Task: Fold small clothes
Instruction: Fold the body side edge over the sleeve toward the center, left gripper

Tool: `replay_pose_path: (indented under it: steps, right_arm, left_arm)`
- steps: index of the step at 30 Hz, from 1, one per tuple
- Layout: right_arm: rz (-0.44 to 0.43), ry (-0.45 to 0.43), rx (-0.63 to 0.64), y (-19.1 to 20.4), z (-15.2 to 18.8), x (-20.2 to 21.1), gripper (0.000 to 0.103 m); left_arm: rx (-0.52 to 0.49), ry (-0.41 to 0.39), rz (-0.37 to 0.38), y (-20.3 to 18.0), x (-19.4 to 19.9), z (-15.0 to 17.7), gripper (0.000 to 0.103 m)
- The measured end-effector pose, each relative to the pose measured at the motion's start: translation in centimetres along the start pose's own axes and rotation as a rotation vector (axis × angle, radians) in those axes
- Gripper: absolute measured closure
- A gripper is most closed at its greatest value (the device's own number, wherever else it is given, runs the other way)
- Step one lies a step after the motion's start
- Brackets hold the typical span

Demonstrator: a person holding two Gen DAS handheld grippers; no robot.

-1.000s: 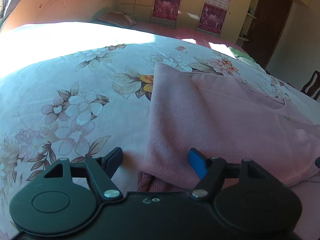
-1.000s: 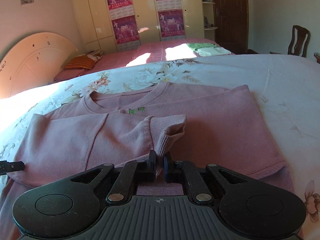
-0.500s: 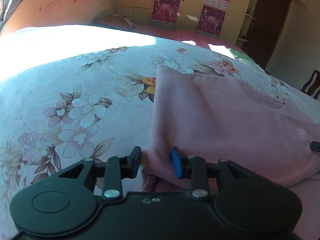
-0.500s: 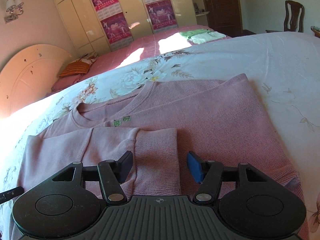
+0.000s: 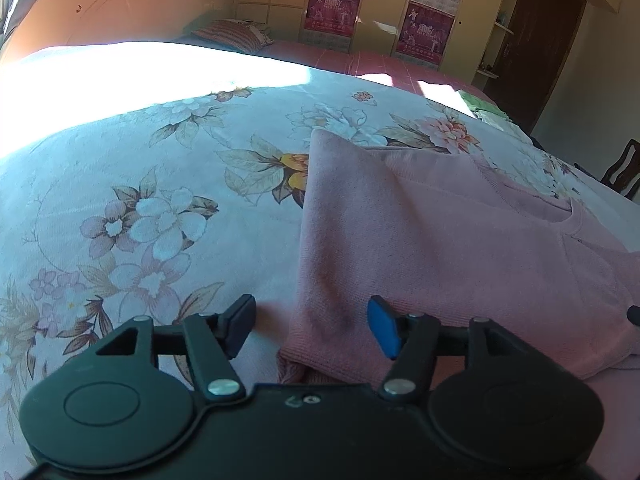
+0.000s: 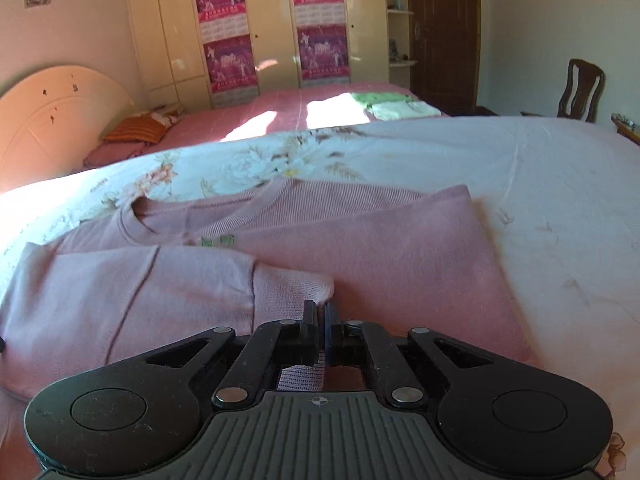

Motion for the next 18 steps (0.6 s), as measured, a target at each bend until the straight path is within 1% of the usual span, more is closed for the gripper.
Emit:
replay_pose_path:
  steps: [2,3,4,5,6,9,11,13,14,15,16,17,18]
  right_arm:
    - [-0.045,-0.019,-0.054,-0.3,-0.4,0.5,0.099]
    - [-0.063,-0.031,-0.072,-0.4,-0.7,0.7,0.085]
    - [-0.072,-0.040,-0.080,-0.5,-1.0,0.8,0.058]
    - [-0.073,-0.042,-0.076,-0.5,-1.3,0.8,0.049]
    - [-0.079,-0.037,-0.070,-0.4,-1.5,0.6,0.047]
    - [-0.090,0.005,-0.075,-0.4,-2.2,-1.0,0.047]
    - [-0.096,0.035,-0.107,-0.6,-2.2,-2.2,0.047]
    - [-0.119,0.035,-0.099,-0.1,-2.3,-2.6,0.048]
    - [-0.126,0.039,-0.079,0.3,-2.3,-2.7,0.054]
    - [-0.140,0.047,-0.054,0.8,-2.2,-2.8,0.076]
    - [-0.142,0.048,-0.038,1.1,-2.1,-2.7,0.087]
    - [-0.125,0.042,-0.009,1.4,-2.1,-2.7,0.087]
    - [-0.112,0.032,0.019,1.8,-2.0,-2.6,0.090]
  left_arm:
    - [0.025,-0.018,0.000,0.2,0.2,-0.6,0.037]
    - [0.037,-0.029,0.002,0.3,0.2,-1.1,0.037]
    - [0.044,-0.035,0.005,0.3,0.1,-1.7,0.037]
    - [0.043,-0.036,0.006,0.2,-0.2,-2.1,0.037]
    - [0.040,-0.034,0.003,0.0,-0.6,-2.7,0.037]
    - [0.045,-0.029,-0.012,-0.4,-2.1,-3.9,0.038]
    - [0.052,-0.028,-0.021,-0.5,-3.2,-4.7,0.038]
    - [0.045,-0.034,-0.030,-0.8,-3.8,-5.1,0.038]
    - [0.034,-0.036,-0.035,-0.9,-4.1,-5.3,0.038]
    - [0.026,-0.037,-0.038,-1.0,-4.4,-5.5,0.038]
    - [0.020,-0.038,-0.041,-1.1,-4.7,-5.7,0.038]
    - [0.021,-0.038,-0.045,-1.1,-5.0,-5.9,0.038]
    - [0.023,-0.038,-0.046,-1.1,-5.2,-6.1,0.038]
Point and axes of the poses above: each gripper's, at about its wrist camera, not at the fingertips, and x roughly against the way its jaws point, y to its left, z to its underside, the point moved 4 cm from there along -x, roughly the way its jaws point, and after that the axes turned 7 degrees about -z, right-handed, at the moved point
